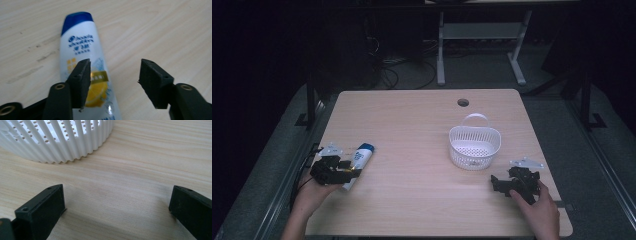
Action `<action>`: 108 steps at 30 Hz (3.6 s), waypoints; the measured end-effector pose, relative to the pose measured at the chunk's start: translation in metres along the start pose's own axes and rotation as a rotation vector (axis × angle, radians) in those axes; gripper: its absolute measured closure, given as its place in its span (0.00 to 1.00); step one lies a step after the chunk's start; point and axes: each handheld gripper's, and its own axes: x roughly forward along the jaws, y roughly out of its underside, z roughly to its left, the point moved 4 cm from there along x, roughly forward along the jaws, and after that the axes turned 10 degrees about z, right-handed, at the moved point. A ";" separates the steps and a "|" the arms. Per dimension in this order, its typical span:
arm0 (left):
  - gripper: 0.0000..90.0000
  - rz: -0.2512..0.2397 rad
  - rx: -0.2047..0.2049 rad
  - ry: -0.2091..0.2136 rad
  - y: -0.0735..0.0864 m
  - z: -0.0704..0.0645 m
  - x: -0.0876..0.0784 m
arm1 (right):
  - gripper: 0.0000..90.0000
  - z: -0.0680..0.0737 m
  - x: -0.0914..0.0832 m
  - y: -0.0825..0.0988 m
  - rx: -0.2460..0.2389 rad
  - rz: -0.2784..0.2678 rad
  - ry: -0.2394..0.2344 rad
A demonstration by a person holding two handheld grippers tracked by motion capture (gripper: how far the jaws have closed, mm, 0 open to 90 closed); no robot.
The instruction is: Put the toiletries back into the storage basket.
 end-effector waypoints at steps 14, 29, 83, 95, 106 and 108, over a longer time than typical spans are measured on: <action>0.32 0.042 -0.033 -0.045 -0.024 0.029 0.003 | 0.00 0.000 0.000 0.000 0.000 0.000 0.000; 0.27 0.080 -0.074 -0.080 -0.048 0.049 0.022 | 0.00 0.000 0.000 0.000 0.000 0.000 0.000; 0.41 0.231 -0.019 -0.084 -0.058 0.036 0.073 | 0.00 0.000 0.000 0.000 0.000 0.000 0.000; 0.41 0.156 0.005 -0.045 -0.059 0.032 0.053 | 0.00 0.000 0.000 0.000 0.000 0.000 0.000; 0.41 0.039 0.013 0.037 -0.060 0.028 0.028 | 0.00 0.000 0.000 0.000 0.000 0.000 0.000; 0.41 0.019 0.012 0.044 -0.060 0.028 0.026 | 0.00 0.000 0.000 0.000 0.000 0.000 0.000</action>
